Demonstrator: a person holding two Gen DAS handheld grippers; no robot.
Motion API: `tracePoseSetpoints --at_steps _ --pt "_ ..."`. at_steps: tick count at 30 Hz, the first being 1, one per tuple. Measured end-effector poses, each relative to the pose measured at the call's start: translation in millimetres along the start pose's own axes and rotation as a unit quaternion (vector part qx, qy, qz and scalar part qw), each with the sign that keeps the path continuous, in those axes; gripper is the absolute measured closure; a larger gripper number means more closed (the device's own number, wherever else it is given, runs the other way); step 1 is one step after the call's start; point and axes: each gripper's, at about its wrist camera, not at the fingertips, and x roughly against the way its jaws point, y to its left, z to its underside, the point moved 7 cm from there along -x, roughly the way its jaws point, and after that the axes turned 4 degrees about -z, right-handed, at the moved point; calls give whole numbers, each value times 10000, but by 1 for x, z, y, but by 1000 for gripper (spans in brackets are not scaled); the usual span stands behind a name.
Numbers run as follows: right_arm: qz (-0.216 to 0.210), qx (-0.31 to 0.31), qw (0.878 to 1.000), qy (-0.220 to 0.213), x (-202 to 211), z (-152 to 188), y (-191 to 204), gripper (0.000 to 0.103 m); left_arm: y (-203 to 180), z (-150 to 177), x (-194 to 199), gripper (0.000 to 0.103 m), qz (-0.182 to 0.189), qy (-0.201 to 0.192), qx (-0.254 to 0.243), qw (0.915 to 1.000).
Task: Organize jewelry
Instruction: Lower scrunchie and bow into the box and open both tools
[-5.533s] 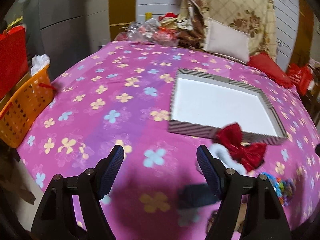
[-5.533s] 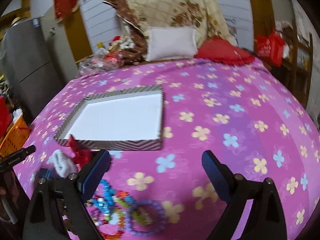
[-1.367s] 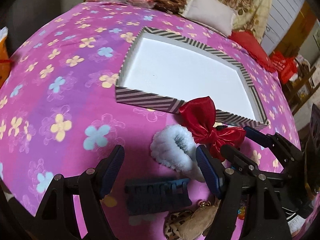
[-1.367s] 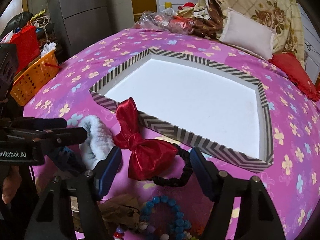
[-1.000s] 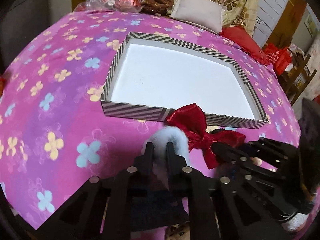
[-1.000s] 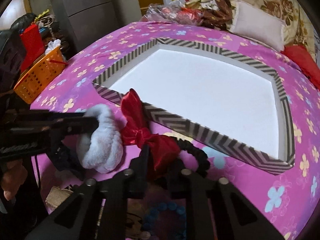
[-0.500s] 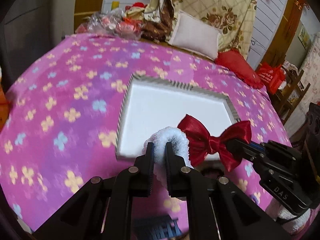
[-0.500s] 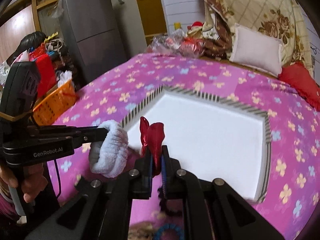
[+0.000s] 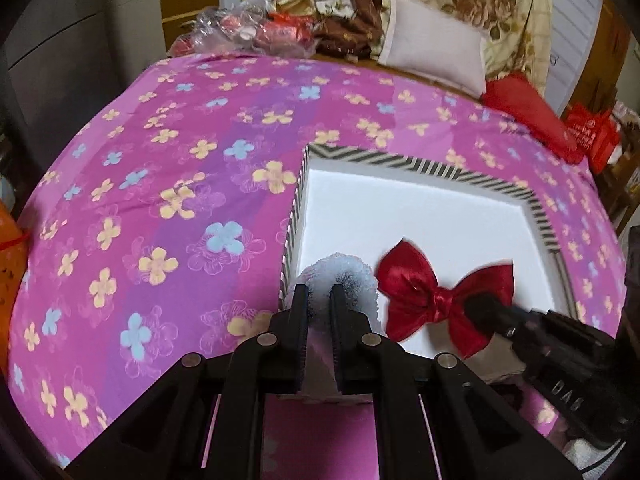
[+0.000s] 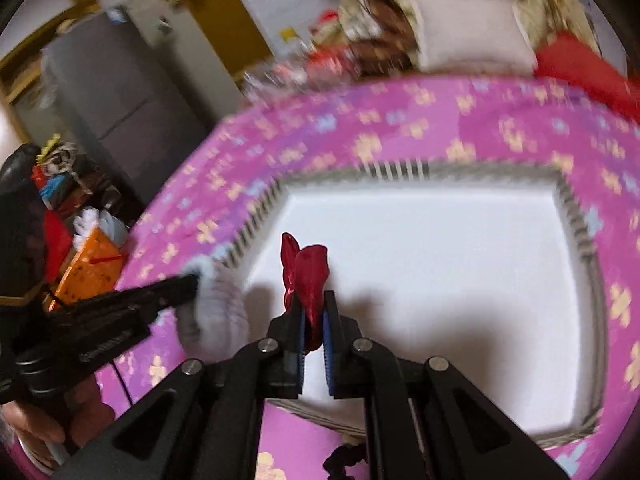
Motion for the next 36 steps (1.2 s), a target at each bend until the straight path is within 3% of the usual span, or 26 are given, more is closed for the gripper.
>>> tracePoseSetpoints --at_steps 4,8,11,13,18,29,33,36 --pt "-61 -49 9991 415 -16 21 -2 95 1 5 -17 101 -40 207 -69 9998" --pt "-184 40 9973 705 -26 34 9 92 8 6 -24 100 -23 246 166 9996" --pt "-232 34 9968 768 -25 36 14 75 10 6 -22 92 135 256 306 9991" --pt "-196 -25 9973 707 -19 35 12 64 10 7 -20 88 226 259 346 9988" --pt "-129 -123 9985 524 4 36 4 57 10 10 -4 69 235 88 434 9987" --pt "226 320 9992 -102 55 34 14 54 8 25 38 68 -9 -309 361 9989" --pt "222 465 9978 -408 75 38 23 40 3 35 54 68 -118 -468 322 9983" --pt "248 576 9965 -555 87 43 29 40 -1 44 66 68 -195 -595 282 9976"
